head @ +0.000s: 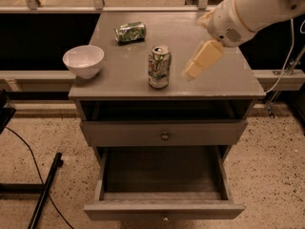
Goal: Place 7up can into middle drawer
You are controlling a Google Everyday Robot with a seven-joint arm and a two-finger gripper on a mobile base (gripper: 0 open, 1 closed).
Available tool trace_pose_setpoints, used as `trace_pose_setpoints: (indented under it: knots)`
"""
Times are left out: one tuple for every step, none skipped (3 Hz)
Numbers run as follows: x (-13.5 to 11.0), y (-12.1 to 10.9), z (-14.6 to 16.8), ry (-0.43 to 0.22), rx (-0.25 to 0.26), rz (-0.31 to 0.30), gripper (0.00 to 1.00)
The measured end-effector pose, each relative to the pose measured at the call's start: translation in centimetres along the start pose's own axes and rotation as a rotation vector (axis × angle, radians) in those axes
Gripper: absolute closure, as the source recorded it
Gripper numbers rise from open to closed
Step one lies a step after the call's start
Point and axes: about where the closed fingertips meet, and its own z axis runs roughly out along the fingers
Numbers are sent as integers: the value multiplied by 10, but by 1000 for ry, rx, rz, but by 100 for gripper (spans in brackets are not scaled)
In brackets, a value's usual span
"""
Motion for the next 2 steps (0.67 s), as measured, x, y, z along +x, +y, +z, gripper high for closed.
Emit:
trace_pose_setpoints:
  knots:
    - [-9, -14, 41, -118, -27, 49, 0]
    - [-9, -18, 85, -179, -80, 115, 0]
